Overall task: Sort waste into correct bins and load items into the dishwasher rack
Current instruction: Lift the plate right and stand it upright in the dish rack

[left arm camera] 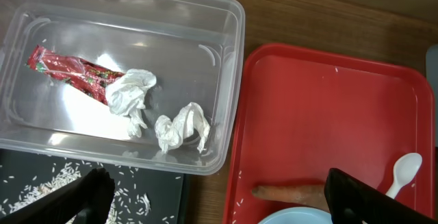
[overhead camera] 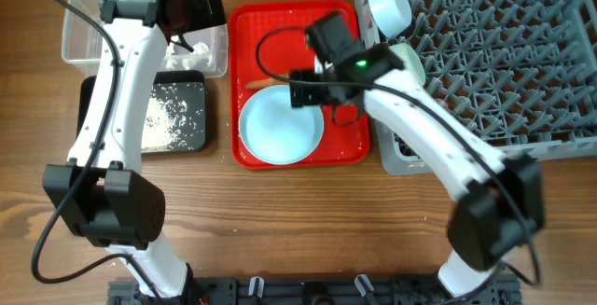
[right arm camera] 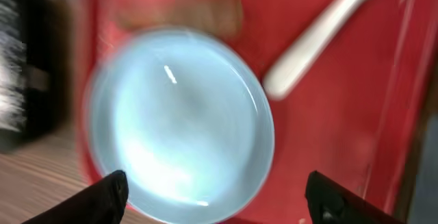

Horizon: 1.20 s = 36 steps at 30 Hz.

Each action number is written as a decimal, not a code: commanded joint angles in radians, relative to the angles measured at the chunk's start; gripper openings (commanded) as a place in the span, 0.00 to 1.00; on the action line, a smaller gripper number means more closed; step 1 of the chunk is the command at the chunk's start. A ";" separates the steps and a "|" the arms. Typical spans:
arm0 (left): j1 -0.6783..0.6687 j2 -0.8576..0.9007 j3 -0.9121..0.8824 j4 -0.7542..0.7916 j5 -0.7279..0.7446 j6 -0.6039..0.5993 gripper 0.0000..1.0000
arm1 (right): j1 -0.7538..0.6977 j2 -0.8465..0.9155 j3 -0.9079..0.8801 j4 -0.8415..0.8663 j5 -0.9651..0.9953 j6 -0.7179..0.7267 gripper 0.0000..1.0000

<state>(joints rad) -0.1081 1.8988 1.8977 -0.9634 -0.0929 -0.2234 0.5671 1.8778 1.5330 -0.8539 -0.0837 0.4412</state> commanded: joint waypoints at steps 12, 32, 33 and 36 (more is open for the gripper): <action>0.004 -0.012 0.015 0.003 -0.010 -0.002 1.00 | 0.002 0.246 -0.056 0.021 0.061 -0.073 0.57; 0.003 -0.012 0.015 0.003 -0.010 -0.002 1.00 | -0.033 0.079 -0.018 -0.048 0.069 -0.128 0.04; 0.004 -0.012 0.015 0.003 -0.010 -0.002 1.00 | -0.036 0.036 -0.017 -0.045 0.074 -0.127 0.04; 0.003 -0.012 0.015 0.003 -0.010 -0.002 1.00 | -0.051 -0.098 -0.016 -0.043 0.131 -0.128 0.04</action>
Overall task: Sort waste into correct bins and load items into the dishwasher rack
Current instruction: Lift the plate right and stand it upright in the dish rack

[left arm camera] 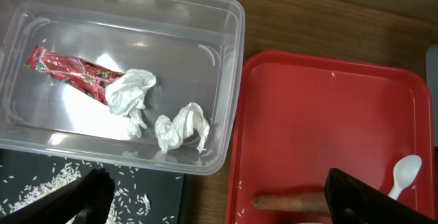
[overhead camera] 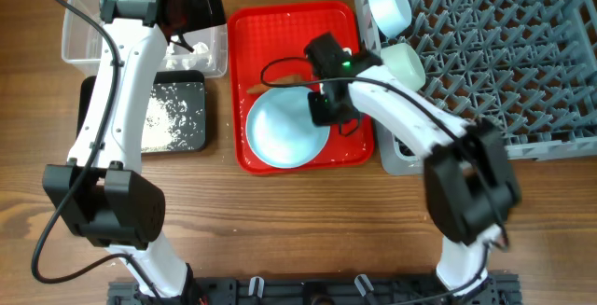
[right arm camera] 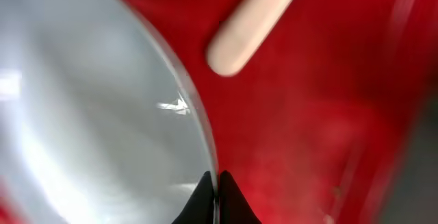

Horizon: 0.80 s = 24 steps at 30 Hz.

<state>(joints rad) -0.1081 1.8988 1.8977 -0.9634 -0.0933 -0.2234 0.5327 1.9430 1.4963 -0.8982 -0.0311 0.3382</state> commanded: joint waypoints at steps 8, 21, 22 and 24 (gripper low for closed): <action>0.003 -0.012 0.015 0.003 -0.010 -0.002 1.00 | -0.033 -0.460 0.021 0.078 0.860 -0.024 0.05; 0.004 -0.012 0.015 0.003 -0.010 -0.002 1.00 | -0.400 -0.158 0.020 0.878 0.748 -0.948 0.04; 0.004 -0.012 0.015 0.003 -0.010 -0.002 1.00 | -0.417 -0.106 0.020 0.923 0.746 -1.100 0.04; 0.004 -0.012 0.015 0.003 -0.010 -0.002 1.00 | -0.434 -0.042 0.020 0.990 0.739 -1.214 0.04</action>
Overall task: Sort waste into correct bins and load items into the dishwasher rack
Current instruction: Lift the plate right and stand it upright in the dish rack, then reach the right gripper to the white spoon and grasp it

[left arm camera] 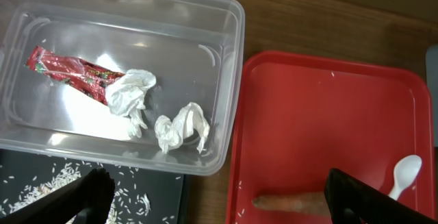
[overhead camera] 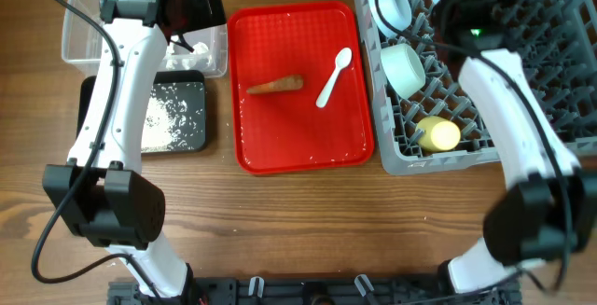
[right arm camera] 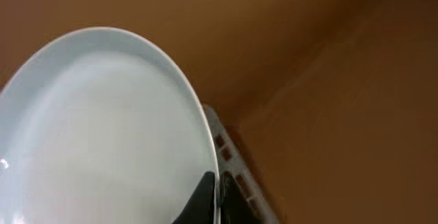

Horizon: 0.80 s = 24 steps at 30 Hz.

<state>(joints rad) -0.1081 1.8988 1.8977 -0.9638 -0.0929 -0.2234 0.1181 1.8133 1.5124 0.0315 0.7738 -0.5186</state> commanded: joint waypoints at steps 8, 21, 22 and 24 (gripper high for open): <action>0.003 -0.012 0.015 0.003 -0.010 -0.002 1.00 | -0.029 0.227 0.004 0.105 -0.255 -0.379 0.95; 0.004 -0.012 0.015 0.003 -0.010 -0.002 1.00 | 0.093 -0.151 0.005 -0.246 -0.659 0.595 1.00; 0.003 -0.012 0.015 0.003 -0.010 -0.002 1.00 | 0.114 -0.155 0.005 -0.286 -0.718 0.615 1.00; 0.004 -0.012 0.015 0.003 -0.010 -0.002 1.00 | 0.170 -0.141 0.005 -0.385 -0.776 0.663 1.00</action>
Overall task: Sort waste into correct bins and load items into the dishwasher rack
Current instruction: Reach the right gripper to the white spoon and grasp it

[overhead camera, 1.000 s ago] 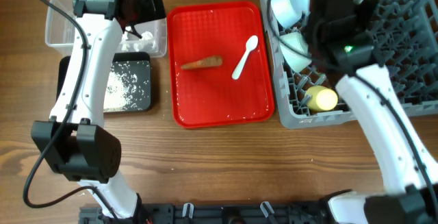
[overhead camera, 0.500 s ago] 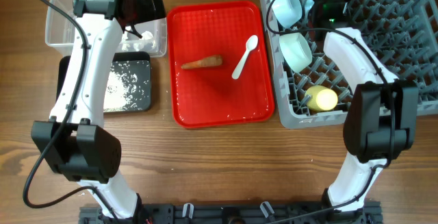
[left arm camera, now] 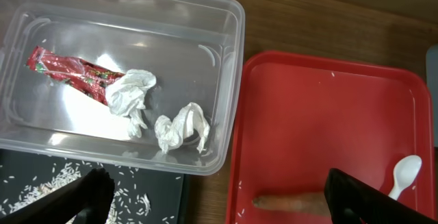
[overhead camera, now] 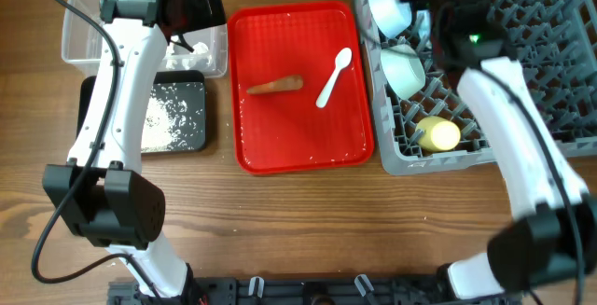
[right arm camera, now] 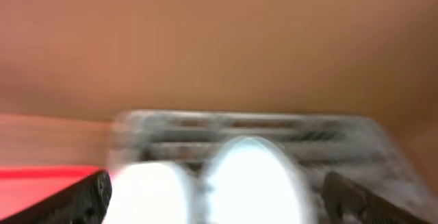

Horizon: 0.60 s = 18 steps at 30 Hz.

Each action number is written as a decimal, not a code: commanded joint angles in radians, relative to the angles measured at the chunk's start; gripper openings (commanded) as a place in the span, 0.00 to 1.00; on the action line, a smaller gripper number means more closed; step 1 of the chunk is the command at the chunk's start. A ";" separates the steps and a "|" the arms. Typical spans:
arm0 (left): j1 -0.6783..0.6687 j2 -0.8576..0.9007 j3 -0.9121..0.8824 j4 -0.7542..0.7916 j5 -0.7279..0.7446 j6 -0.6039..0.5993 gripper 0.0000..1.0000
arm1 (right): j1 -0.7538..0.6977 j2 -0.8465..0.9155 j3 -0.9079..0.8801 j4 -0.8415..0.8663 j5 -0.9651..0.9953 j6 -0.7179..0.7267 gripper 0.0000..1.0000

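A pale blue plate (right arm camera: 256,179) stands on edge in the grey dishwasher rack (overhead camera: 522,81), beside a white cup (right arm camera: 154,193); this wrist view is blurred. My right gripper (right arm camera: 219,207) hangs open just above them, holding nothing. On the red tray (overhead camera: 298,151) lie a carrot (overhead camera: 275,86) and a white spoon (overhead camera: 333,76). My left gripper (left arm camera: 219,207) is open and empty, hovering over the near edge of the clear bin (left arm camera: 229,53). That bin holds a red wrapper (left arm camera: 65,70) and crumpled tissues (left arm camera: 130,94).
A black tray scattered with rice (overhead camera: 173,118) sits below the clear bin. The rack's left side also holds two white cups (overhead camera: 403,67) and a yellow item (overhead camera: 438,134). The rack stands close against the red tray's right edge.
My right gripper was shut on the pale blue plate above the rack's far left corner. It is now open, and the plate stands in the rack. The left arm has not moved.
My right gripper was open over the plate on the red tray, then shut on its rim there. Then it held the plate above the rack, leaving carrot and spoon on the tray. Now the plate stands in the rack. The left gripper stayed open over the bin.
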<state>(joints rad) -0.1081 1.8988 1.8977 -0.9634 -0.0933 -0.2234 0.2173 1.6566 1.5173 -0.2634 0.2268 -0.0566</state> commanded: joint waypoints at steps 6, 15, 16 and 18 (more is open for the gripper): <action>0.003 -0.012 0.015 0.003 -0.010 -0.002 1.00 | 0.175 0.074 0.000 -0.266 -0.344 0.375 1.00; 0.004 -0.012 0.015 0.003 -0.010 -0.002 1.00 | 0.210 0.142 -0.001 -0.179 -0.313 0.604 1.00; 0.004 -0.012 0.015 0.003 -0.010 -0.002 1.00 | 0.222 0.150 -0.001 -0.182 -0.238 0.622 0.96; 0.003 -0.012 0.015 0.003 -0.010 -0.002 1.00 | 0.254 0.204 -0.001 -0.175 -0.078 0.663 0.86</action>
<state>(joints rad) -0.1081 1.8988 1.8977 -0.9638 -0.0929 -0.2234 0.4335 1.7851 1.5188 -0.4454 -0.0658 0.5285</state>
